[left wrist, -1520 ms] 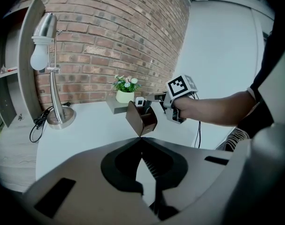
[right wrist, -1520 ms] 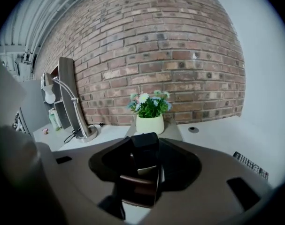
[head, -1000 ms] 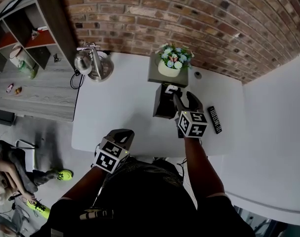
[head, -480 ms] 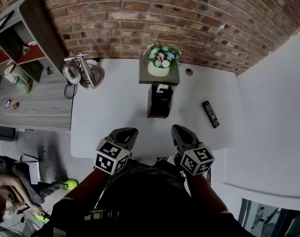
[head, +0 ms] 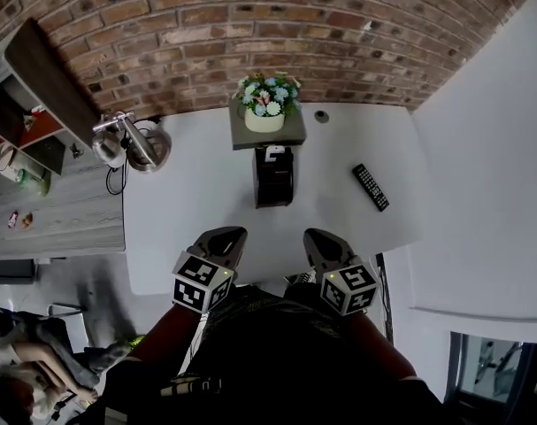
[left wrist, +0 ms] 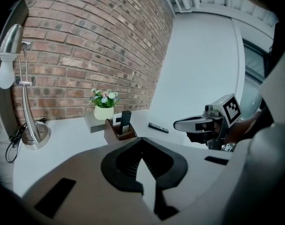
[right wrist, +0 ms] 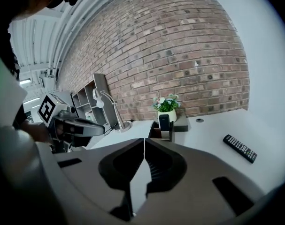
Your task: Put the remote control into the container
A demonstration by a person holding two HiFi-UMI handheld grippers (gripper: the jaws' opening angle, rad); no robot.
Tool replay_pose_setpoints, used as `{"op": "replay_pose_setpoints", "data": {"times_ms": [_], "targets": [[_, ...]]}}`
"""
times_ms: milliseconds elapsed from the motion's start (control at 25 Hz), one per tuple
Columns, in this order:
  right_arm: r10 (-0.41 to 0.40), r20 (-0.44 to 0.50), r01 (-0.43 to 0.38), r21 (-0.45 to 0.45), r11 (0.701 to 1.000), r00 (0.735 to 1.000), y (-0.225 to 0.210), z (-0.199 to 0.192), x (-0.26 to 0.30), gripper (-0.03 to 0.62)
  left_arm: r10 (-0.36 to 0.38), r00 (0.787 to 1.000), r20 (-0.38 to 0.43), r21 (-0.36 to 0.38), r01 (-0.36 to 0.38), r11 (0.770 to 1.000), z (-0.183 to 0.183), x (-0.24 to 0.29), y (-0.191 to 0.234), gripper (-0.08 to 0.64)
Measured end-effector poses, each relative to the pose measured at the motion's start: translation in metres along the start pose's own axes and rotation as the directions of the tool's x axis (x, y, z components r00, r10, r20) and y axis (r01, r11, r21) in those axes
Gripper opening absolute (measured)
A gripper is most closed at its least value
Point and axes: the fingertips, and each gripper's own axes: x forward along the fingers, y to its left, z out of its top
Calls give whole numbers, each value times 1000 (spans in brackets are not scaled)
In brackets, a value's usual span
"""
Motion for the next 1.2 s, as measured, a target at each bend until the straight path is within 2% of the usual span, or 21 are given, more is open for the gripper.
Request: {"op": "replay_pose_setpoints", "data": {"times_ms": [240,440,520,640,800,920,1040,1120,1200], "targets": [[20,-2,-20,5,1000,1000,-14,1,-5,9,2,1000,-10,23,-2,1000,5,15,-9,-6],[34,-29,-34,1,999,999,-41,-1,-2,9,7,1000,1,-30,-7,1000,11,37,-18,-6],[34,-36,-34,6,999,999,-58,-2,-3,9,22,999,-28,-19,-22,1000,9,50,-25,-6],[34,-47,-34,19,999,998,-84,-6,-6,9,46,992,-113,17,-44,999,-1,72,-34,-6],[8,-94,-6,22,1000,996,-133,-17,-6,9,43,982,-185,34,-37,999,-12,96,-55,-6],[-50,-140,43,-51,998,989,-186,-25,7,9,57,975,-216,25,-53,998,-18,112,-64,-6],[-130,-193,87,-218,972,973,-245,-34,28,25,87,968,-234,4,-88,996,-22,124,-68,-6],[-172,-227,94,-316,944,959,-280,-38,45,102,104,967,-233,-9,-109,994,-20,132,-71,-6],[-191,-257,88,-364,927,947,-309,-41,63,153,124,967,-223,-21,-132,991,-16,138,-73,-6]]}}
